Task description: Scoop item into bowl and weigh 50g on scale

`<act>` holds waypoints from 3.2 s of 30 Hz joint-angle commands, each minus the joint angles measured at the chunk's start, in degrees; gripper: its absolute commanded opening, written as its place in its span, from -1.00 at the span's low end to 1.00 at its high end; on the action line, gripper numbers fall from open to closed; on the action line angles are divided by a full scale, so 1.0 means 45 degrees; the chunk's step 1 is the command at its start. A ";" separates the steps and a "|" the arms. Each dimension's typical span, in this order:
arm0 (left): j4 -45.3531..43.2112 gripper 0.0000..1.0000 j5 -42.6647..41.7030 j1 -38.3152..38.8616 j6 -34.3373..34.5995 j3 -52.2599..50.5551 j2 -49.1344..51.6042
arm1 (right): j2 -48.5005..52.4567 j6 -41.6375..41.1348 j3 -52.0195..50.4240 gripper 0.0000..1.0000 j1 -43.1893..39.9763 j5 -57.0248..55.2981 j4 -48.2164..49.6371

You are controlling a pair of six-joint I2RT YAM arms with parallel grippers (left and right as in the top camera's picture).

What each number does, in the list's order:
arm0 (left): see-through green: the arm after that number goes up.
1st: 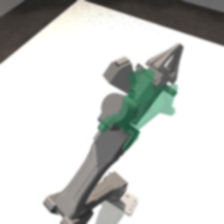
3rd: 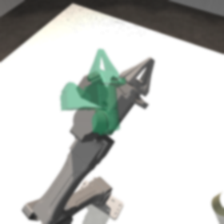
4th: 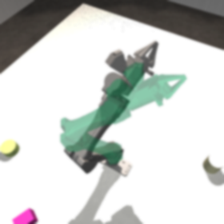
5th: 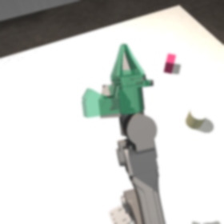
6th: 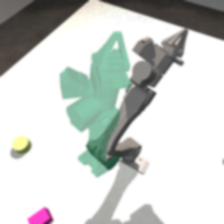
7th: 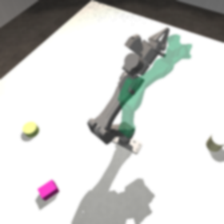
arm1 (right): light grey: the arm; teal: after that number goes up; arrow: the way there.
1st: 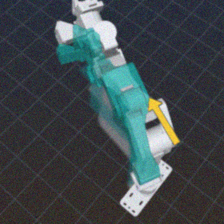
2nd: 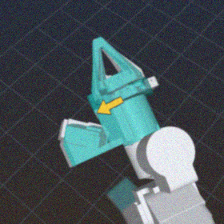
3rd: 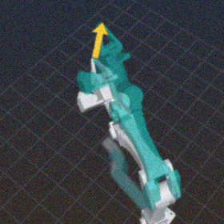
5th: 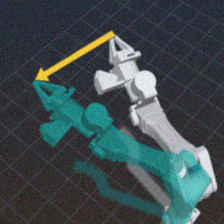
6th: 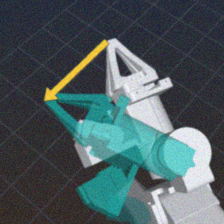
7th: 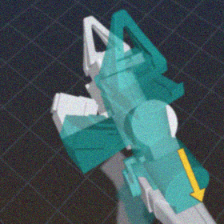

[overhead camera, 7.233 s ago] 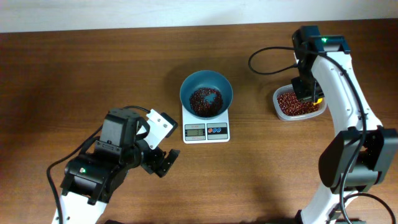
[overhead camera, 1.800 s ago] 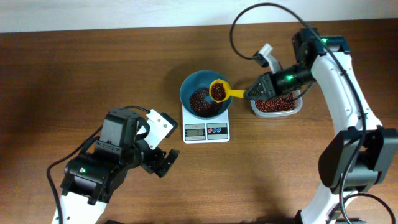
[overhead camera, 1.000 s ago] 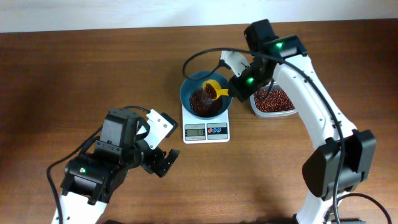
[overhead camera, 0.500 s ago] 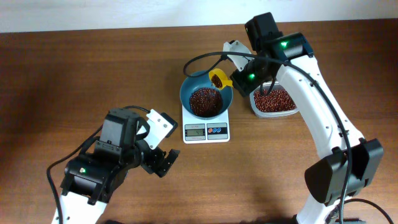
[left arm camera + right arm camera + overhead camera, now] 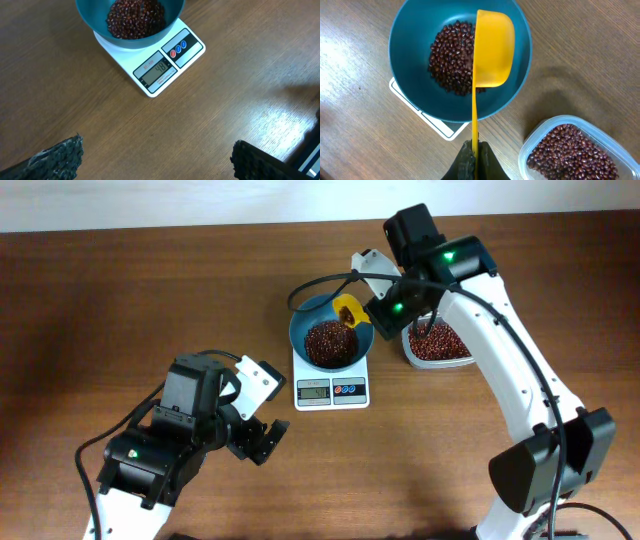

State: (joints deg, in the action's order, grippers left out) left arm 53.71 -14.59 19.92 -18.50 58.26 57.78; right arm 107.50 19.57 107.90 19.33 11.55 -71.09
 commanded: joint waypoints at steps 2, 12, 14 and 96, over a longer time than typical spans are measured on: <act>-0.0019 0.98 -0.0185 0.0039 -0.0243 0.0029 0.0005 | -0.0481 -0.0131 0.0228 -0.92 0.0039 0.0010 -0.0049; -0.0019 0.98 -0.0185 0.0039 -0.0238 0.0029 0.0005 | -0.0476 -0.0131 0.0228 -0.92 0.0010 0.1326 -0.0296; -0.0024 0.98 -0.0185 0.0039 -0.0243 0.0029 0.0005 | -0.0476 -0.0136 0.0228 -0.92 -0.0097 0.1690 -0.0345; -0.0024 0.98 -0.0185 0.0039 -0.0243 0.0029 0.0005 | -0.0476 -0.2506 0.0476 -0.92 -0.2667 -0.4371 -0.2662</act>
State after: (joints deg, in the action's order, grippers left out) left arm 53.71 -14.59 19.92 -18.50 58.26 57.78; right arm 107.28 9.98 106.72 6.96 -10.00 -83.13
